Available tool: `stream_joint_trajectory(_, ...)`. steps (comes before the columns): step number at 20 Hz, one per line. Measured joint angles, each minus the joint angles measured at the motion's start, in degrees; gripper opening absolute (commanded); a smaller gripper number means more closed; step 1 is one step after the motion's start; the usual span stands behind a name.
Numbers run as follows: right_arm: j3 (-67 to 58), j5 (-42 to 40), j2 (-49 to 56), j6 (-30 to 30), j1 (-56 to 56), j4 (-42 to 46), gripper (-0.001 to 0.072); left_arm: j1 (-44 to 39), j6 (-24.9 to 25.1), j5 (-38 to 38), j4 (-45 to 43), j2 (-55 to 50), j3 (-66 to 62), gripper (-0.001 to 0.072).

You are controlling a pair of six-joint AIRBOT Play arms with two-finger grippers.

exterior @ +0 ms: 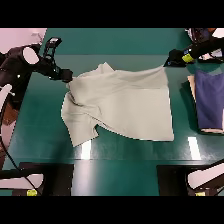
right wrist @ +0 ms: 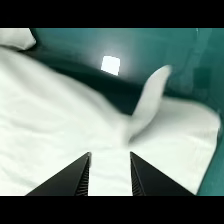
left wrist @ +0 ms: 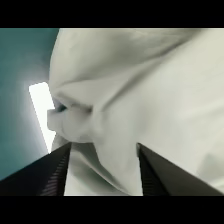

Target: Fold the shirts.

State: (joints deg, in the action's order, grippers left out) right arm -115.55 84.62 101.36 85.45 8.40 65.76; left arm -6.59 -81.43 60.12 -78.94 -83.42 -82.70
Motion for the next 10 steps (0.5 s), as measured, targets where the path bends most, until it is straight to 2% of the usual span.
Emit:
stream_joint_trajectory(5, 5.29, 2.69, -3.13, -3.08, -3.41, -6.82, 0.0302, 3.82, 1.05, 9.68, -1.20, 0.74, -1.42, 0.0500)
stream_joint_trajectory(10, 22.97, 3.23, -14.91, -7.06, -8.94, -15.54, 0.0304, 13.55, 1.86, 14.29, 3.43, 7.39, 10.36, 0.0501)
